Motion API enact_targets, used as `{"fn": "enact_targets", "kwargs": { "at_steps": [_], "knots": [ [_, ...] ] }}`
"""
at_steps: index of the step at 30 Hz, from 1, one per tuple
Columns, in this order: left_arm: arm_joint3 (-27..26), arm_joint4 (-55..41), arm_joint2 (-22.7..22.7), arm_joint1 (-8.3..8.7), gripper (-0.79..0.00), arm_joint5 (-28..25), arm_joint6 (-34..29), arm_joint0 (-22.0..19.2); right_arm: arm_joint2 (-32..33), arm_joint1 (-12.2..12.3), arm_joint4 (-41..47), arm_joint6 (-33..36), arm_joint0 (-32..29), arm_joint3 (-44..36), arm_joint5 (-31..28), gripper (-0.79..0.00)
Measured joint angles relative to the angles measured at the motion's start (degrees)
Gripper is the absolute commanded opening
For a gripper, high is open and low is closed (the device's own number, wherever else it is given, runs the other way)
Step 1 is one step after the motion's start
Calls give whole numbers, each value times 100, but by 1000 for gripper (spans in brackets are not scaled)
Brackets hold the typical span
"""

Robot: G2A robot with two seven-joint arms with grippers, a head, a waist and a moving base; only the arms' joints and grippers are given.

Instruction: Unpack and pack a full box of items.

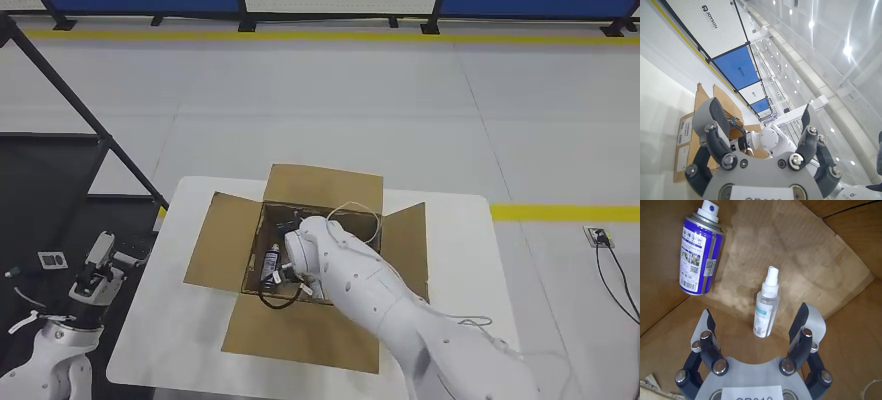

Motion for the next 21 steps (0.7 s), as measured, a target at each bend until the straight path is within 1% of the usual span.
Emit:
{"fn": "enact_targets", "kwargs": {
  "at_steps": [3,5,9,11,13,14,17,19,20,21],
  "knots": [
    [-111,-26,43,10,0,-30,-47,106,13,-60,-74,-264,-71,262,-290,0],
    [-183,-35,72,15,0,-52,-64,170,25,-88,-114,-392,-106,403,-377,-37],
    [-330,-19,128,24,0,-99,-33,308,86,-137,-127,-528,-159,627,-496,-179],
    [-369,-1,147,28,0,-109,0,349,102,-153,-150,-522,-180,698,-507,-209],
    [-397,4,163,34,0,-113,43,379,126,-168,-164,-519,-199,754,-546,-323],
    [-406,7,168,37,0,-117,62,388,138,-173,-167,-520,-207,776,-570,-397],
    [-428,31,182,46,0,-125,133,412,166,-189,-203,-522,-223,822,-605,-425],
    [-444,46,196,52,0,-123,185,422,186,-200,-228,-522,-227,839,-630,-468],
    [-449,54,203,55,0,-123,209,424,195,-203,-238,-522,-228,847,-641,-560],
    [-453,64,215,58,0,-123,242,426,206,-208,-254,-519,-228,857,-655,-616]
  ]
}}
